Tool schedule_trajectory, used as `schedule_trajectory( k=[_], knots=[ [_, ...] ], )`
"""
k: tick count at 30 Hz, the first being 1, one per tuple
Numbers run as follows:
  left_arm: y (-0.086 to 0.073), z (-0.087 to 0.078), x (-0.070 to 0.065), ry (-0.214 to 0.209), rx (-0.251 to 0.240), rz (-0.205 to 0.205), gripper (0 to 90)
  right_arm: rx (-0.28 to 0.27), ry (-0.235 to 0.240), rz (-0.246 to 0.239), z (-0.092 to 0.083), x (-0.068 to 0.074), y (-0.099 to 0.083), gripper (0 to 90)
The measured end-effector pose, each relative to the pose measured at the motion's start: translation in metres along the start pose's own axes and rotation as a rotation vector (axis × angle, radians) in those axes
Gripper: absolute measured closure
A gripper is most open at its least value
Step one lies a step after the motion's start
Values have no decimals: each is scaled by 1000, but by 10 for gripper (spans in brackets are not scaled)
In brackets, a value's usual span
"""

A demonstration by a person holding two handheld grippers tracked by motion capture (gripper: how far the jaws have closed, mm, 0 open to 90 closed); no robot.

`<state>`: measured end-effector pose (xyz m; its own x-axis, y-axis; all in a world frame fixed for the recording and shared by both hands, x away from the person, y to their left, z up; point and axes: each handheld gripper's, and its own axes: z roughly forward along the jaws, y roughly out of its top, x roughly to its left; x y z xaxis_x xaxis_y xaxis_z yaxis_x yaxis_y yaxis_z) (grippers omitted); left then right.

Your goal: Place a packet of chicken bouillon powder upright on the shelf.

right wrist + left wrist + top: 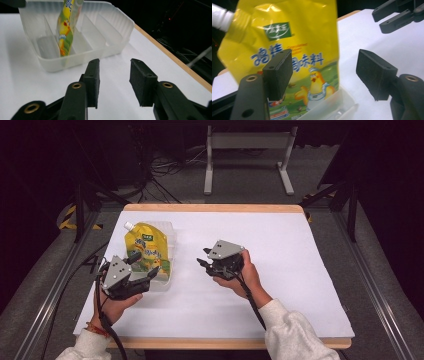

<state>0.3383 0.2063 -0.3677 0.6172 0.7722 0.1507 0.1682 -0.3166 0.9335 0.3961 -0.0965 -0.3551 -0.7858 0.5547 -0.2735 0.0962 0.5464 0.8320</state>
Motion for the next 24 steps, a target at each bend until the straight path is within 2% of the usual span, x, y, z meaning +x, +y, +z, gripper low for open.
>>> schedule_trajectory(
  k=[3, 6, 8, 15, 17, 19, 23, 24],
  knots=[
    [1, 0, -5, -6, 1, 14, 274, 10, -14, -18, -5, 0, -2, 590],
    [2, 1, -13, -31, 7, 16, 263, 19, -16, -15, -11, -2, -6, 562],
    [2, 2, -17, -44, 14, 31, 255, 24, -24, -26, -15, -2, -9, 560],
    [0, 7, -31, -76, 45, 64, 231, 69, -35, -48, -28, -7, -24, 485],
    [-1, 8, -33, -77, 45, 58, 225, 73, -35, -46, -29, -8, -25, 481],
    [0, 9, -39, -93, 53, 79, 213, 77, -38, -51, -34, -10, -29, 464],
    [-2, 11, -47, -117, 60, 98, 209, 88, -37, -56, -43, -11, -36, 434],
    [-3, 11, -50, -135, 60, 99, 205, 93, -39, -56, -46, -12, -39, 420]
  ],
)
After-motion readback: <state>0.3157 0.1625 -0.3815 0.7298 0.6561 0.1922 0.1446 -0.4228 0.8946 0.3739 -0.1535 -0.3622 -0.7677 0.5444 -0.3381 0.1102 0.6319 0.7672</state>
